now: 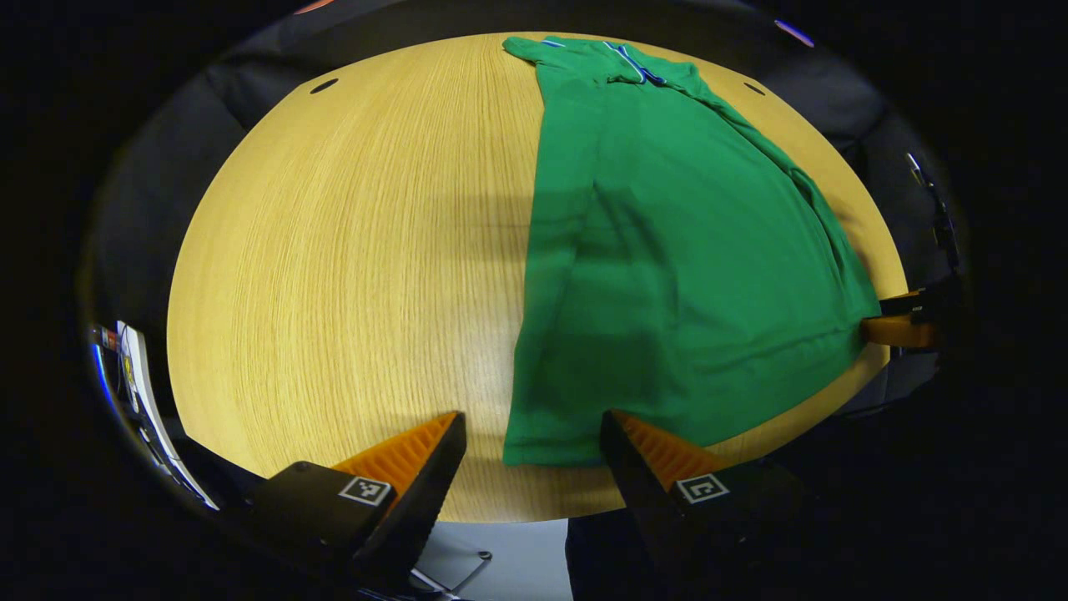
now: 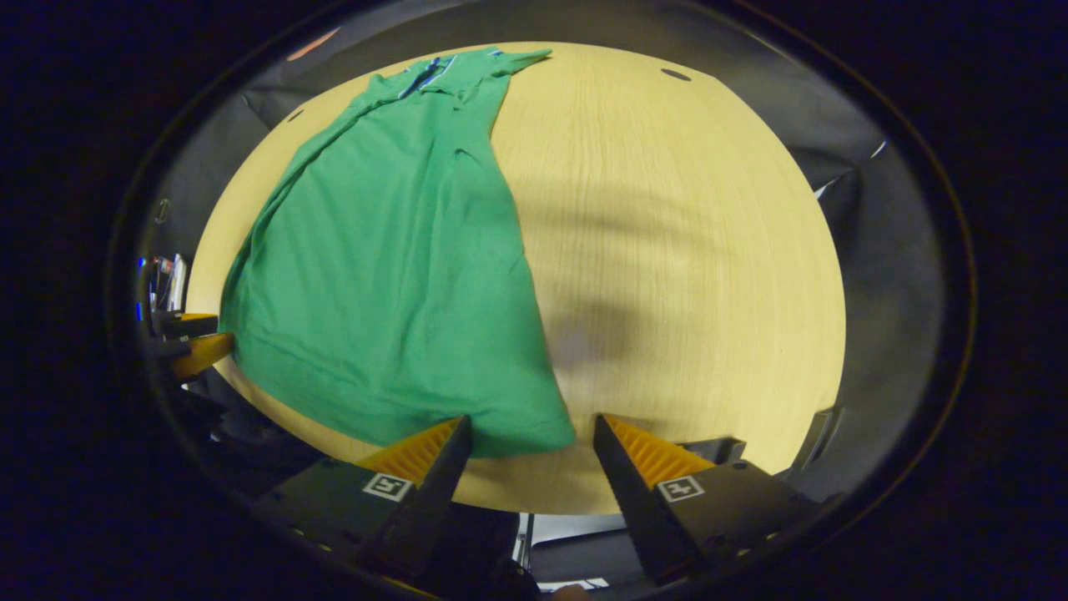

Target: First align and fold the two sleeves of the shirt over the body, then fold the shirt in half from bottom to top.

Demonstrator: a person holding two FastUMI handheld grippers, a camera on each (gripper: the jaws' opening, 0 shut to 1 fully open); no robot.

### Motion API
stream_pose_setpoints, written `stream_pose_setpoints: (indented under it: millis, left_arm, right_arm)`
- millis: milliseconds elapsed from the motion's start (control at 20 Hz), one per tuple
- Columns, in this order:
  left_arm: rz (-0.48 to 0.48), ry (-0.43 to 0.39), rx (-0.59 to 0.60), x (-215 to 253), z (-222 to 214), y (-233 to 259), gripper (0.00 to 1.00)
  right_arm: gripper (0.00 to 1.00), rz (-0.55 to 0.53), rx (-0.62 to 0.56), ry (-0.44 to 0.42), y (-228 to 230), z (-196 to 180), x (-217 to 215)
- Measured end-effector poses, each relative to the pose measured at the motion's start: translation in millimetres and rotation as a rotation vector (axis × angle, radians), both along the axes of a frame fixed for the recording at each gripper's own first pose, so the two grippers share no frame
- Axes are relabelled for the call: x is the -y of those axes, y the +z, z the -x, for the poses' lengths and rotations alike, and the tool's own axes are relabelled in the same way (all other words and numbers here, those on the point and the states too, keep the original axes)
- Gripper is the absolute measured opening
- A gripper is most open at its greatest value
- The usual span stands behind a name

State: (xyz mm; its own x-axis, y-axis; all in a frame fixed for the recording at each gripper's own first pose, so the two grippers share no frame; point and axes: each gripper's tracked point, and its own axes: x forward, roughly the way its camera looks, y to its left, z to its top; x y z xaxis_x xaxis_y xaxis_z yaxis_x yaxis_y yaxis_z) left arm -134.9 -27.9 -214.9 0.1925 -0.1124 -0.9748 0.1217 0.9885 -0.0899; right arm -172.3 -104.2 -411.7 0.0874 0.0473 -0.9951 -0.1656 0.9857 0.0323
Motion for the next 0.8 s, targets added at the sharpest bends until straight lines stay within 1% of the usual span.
stream_pose_setpoints:
  millis: [50, 100, 150, 200, 250, 300, 350, 400, 450, 500, 550, 700, 800]
  left_arm:
    - [0.0, 0.0, -0.004, 1.8, -3.9, 9.3, 1.0]
    - [0.004, -0.004, -0.016, 4.9, -7.3, 18.4, 1.0]
    - [0.008, -0.006, -0.029, 7.9, -9.9, 28.7, 0.92]
    - [0.014, -0.002, -0.044, 10.9, -12.1, 40.5, 0.83]
    - [0.022, 0.014, -0.051, 14.8, -16.5, 50.5, 0.65]
    - [0.042, 0.035, -0.06, 20.5, -20.4, 62.1, 0.55]
    - [0.068, 0.058, -0.077, 26.3, -23.0, 73.9, 0.37]
    - [0.1, 0.079, -0.102, 33.6, -25.8, 87.3, 0.15]
    - [0.127, 0.091, -0.126, 40.0, -28.1, 99.5, 0.14]
    - [0.142, 0.096, -0.138, 44.4, -33.0, 112.3, 0.12]
    - [0.154, 0.098, -0.15, 48.1, -37.2, 126.6, 0.08]
    - [0.169, 0.092, -0.161, 59.9, -54.3, 170.8, 0.07]
    - [0.172, 0.067, -0.155, 68.9, -68.2, 206.6, 0.07]
  right_arm:
    - [0.78, -0.002, -0.009, 0.006, 0.0, 1.0, -1.8]
    - [0.75, -0.007, -0.015, 0.012, 0.4, 1.4, -4.5]
    - [0.6, -0.01, -0.022, 0.02, 0.1, 2.6, -7.7]
    - [0.5, -0.022, -0.028, 0.028, 1.3, 1.8, -12.3]
    - [0.4, -0.032, -0.035, 0.032, -0.3, 3.5, -17.4]
    - [0.29, -0.044, -0.04, 0.032, 0.0, 3.7, -21.6]
    - [0.12, -0.039, -0.044, 0.03, 0.6, 3.9, -20.8]
    - [0.06, -0.038, -0.047, 0.029, 1.6, 3.9, -21.1]
    - [0.07, -0.063, -0.044, 0.024, 2.6, 3.9, -24.1]
    - [0.07, -0.063, -0.053, 0.011, -7.2, 3.7, -23.9]
    - [0.0, -0.069, -0.063, 0.012, 0.6, 6.5, -23.5]
    - [0.0, -0.067, -0.067, 0.0, 3.3, 7.5, -20.1]
    - [0.0, -0.073, -0.052, -0.012, 9.7, 4.4, -19.8]
